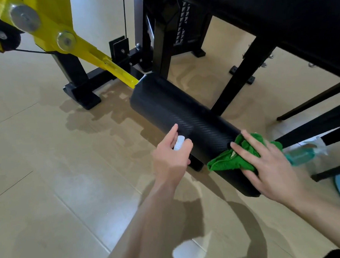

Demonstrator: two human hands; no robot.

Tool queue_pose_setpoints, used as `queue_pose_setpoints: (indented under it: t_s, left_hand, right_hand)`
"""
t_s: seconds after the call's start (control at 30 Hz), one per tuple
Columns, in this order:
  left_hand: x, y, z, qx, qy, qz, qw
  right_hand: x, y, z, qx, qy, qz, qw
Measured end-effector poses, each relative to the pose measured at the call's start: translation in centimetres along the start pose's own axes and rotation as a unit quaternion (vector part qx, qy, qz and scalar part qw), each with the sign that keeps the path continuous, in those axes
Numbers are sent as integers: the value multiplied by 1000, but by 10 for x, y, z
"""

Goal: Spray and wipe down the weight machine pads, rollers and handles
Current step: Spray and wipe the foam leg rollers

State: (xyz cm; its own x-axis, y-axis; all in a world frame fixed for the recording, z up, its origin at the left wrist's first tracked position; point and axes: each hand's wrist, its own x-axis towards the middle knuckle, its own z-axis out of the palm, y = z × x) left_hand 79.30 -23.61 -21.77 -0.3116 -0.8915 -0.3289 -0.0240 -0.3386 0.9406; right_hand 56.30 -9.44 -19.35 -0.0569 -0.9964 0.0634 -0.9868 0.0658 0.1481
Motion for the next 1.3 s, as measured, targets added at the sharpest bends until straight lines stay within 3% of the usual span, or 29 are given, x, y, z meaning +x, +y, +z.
queue_pose_setpoints:
  t_s: [0.13,0.27,0.43,0.53,0.67,0.87,1.03,1.13,1.23,1.3]
  left_hand:
    - [9,-7,-6,-22,-1,-2,1000]
    - [14,2,-4,-30,4,-28,999]
    - [31,14,-13,-164,177,-125,962]
    - [34,12,-19,-174,245,-94,949]
    - [30,18,-15,-173,260,-49,949]
    - [25,24,2,-80,206,1,975]
    - [6,15,26,143,59,92,984]
    - [-9,12,50,284,-26,150,947]
    - [-17,-5,66,391,-27,261,882]
    - [-18,-15,68,447,-42,293,844]
  right_hand:
    - [-10,-29,4,-105,-35,-82,990]
    - [62,-57,12,-96,16,-53,994]
    - [200,-118,13,-69,46,-73,994]
    - [276,-151,4,-40,47,-62,996]
    - [313,-168,-9,-4,13,-62,998]
    - [161,-89,-2,36,35,-6,999]
    - [0,-24,5,13,-8,22,1000]
    - [-45,-5,5,17,-32,60,998]
    - [-68,13,9,77,-22,57,995]
    - [-79,26,8,152,25,63,986]
